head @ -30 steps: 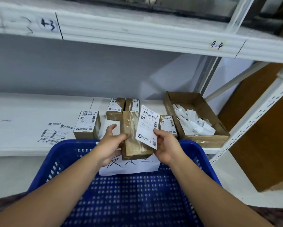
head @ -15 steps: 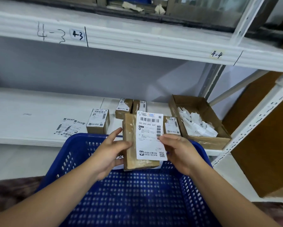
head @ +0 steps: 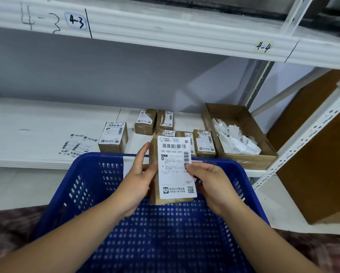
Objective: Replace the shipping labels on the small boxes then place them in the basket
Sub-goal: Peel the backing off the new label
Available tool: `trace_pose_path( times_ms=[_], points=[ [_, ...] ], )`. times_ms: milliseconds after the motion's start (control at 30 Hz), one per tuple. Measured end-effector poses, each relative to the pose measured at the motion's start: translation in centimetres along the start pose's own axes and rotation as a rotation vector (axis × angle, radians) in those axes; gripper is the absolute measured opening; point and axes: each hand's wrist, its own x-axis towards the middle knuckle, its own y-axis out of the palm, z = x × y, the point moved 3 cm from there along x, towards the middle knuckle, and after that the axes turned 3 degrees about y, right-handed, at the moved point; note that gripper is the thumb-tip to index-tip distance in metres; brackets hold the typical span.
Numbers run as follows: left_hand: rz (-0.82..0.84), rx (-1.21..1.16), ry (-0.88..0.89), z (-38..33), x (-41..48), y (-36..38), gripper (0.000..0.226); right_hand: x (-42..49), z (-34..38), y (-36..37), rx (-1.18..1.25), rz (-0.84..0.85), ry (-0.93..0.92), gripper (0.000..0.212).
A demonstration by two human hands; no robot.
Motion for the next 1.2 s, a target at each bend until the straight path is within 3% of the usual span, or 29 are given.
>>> trace_pose_path(
  times_ms=[400,1200],
  points=[
    [0.02,0.111,0.04,0.3,-0.8,0.3,0.054,-0.4,-0.7,0.1,0.005,-0.072,0.035,0.017],
    [-0.002,0.096,0.003,0.4,-1.1,0.5,0.049,-0.1,-1.1,0.0,-0.027,-0.08,0.069,0.017]
  ],
)
